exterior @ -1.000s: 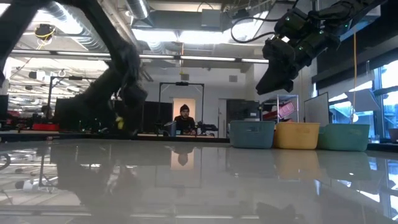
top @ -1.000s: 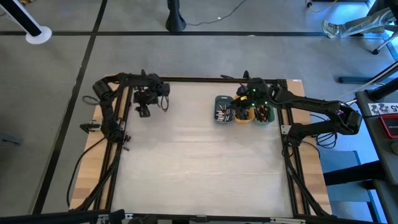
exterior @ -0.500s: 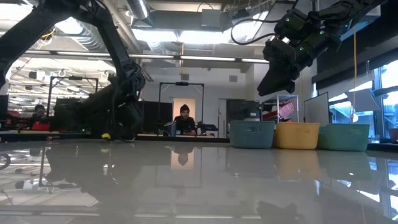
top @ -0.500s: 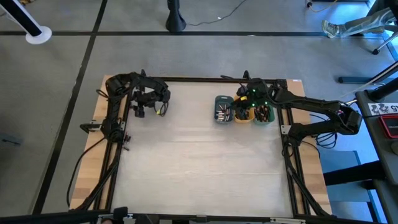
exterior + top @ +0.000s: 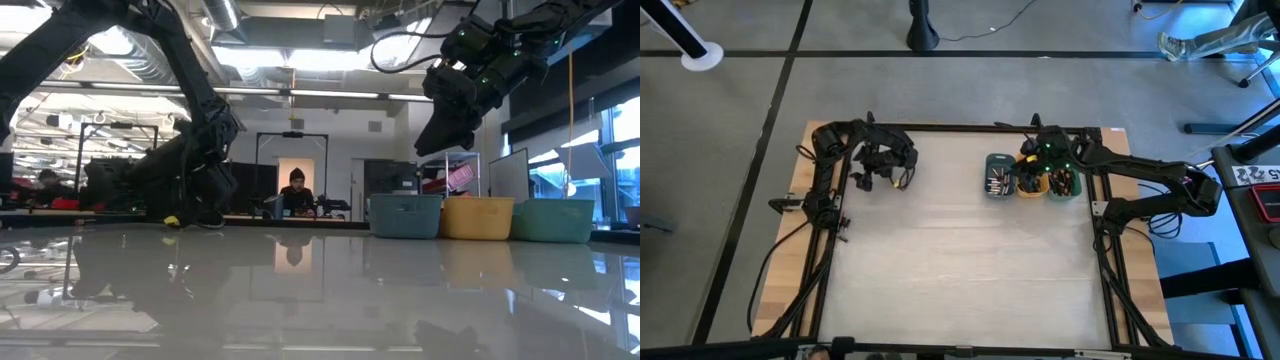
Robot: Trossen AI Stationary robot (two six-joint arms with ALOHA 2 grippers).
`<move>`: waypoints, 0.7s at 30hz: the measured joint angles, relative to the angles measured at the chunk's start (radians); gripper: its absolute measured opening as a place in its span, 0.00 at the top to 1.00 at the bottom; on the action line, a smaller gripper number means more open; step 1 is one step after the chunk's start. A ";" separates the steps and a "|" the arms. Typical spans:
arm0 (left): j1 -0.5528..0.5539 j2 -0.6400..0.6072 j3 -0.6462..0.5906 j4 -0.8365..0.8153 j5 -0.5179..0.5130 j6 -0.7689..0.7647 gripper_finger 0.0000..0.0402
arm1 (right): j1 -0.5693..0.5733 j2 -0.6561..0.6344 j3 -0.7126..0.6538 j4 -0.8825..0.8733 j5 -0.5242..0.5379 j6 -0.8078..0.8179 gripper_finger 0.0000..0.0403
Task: Sort batteries
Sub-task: Put the black into the yellow bin
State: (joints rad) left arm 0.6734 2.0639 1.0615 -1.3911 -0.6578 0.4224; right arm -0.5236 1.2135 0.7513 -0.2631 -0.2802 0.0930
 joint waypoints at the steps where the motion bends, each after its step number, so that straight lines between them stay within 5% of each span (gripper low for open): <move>1: -0.006 0.000 0.000 0.000 0.003 0.000 0.27 | 0.000 0.001 0.000 -0.001 0.000 0.000 0.70; 7: -0.004 0.027 0.001 0.021 0.072 0.009 0.26 | 0.000 0.001 0.000 0.007 0.009 -0.001 0.70; 13: 0.016 0.094 0.026 -0.008 -0.041 0.030 0.26 | 0.000 0.001 0.000 -0.010 0.005 0.008 0.70; 21: 0.031 0.101 0.045 0.001 -0.020 -0.024 0.26 | 0.001 0.001 0.000 -0.084 -0.001 0.012 0.70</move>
State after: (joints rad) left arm 0.7040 2.1647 1.1061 -1.3896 -0.6782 0.3985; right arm -0.5228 1.2147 0.7513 -0.3471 -0.2810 0.1047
